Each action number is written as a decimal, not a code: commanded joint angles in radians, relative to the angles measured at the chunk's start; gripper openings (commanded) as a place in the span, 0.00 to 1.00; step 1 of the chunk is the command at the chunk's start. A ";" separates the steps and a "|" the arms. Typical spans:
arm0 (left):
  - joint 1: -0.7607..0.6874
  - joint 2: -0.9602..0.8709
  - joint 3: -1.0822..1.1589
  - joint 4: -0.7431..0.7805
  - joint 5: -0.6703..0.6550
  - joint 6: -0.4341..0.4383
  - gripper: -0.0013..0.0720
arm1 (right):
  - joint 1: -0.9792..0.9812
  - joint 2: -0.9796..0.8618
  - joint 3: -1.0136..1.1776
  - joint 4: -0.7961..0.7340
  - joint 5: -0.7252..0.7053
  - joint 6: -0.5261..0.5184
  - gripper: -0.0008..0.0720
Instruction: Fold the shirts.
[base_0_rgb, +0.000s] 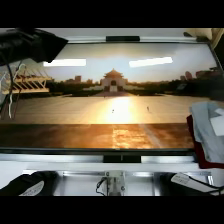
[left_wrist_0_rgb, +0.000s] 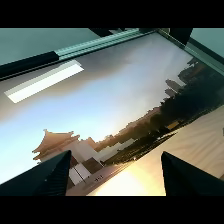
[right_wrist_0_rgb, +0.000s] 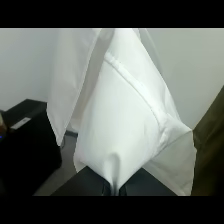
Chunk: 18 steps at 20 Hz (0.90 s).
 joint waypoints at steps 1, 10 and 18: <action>0.000 -0.001 -0.001 0.003 -0.048 -0.033 0.94 | -0.065 -0.015 0.001 -0.002 -0.077 0.034 0.09; 0.000 -0.006 -0.004 0.003 -0.103 -0.070 0.85 | -0.241 -0.021 0.001 0.076 -0.015 0.021 0.09; 0.000 -0.006 -0.004 0.003 -0.103 -0.069 0.85 | -0.365 0.043 0.001 0.077 0.138 0.021 0.09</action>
